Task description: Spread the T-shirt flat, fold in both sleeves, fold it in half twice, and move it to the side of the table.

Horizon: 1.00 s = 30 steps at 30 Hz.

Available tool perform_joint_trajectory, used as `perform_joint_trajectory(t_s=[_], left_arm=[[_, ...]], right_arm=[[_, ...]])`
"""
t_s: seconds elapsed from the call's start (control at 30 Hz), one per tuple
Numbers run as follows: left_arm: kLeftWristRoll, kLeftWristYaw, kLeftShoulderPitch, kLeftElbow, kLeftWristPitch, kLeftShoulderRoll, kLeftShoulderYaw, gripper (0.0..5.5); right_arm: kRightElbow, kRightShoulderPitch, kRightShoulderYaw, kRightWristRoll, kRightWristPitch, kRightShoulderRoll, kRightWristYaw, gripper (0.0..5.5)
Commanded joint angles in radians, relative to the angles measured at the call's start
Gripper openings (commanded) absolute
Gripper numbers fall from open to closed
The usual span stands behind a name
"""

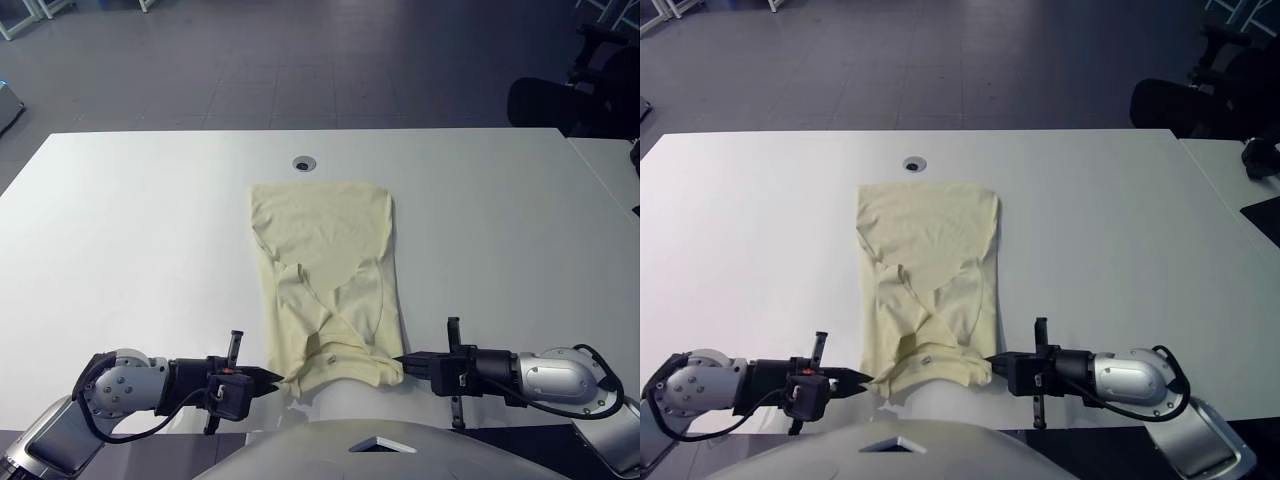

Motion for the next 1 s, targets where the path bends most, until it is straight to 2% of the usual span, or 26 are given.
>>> perform_joint_trajectory(t_s=[0.03,0.23,0.6,0.77,1.0], left_arm=[[-0.032,-0.064,0.027,-0.030,0.065,0.057,-0.010,0.00],[-0.154,-0.128,0.025,-0.054,0.184,0.083,0.019,0.00],[-0.765,-0.188,-0.062,-0.250,0.744,0.202,0.179,0.00],[-0.931,-0.179,-0.226,-0.172,0.918,0.184,0.192,0.00],[-0.910,-0.276,-0.505,0.053,1.031,0.107,0.095,0.00]], right_arm=[[-0.036,0.034,-0.043,0.077,0.076,-0.056,0.059,0.02],[-0.037,0.119,-0.099,0.124,0.087,-0.134,0.152,0.02],[-0.123,0.062,-0.202,0.518,0.404,-0.210,0.285,0.02],[-0.005,-0.115,-0.240,0.722,0.586,-0.208,0.304,0.02],[0.224,-0.465,-0.138,0.794,0.749,-0.140,0.351,0.02]])
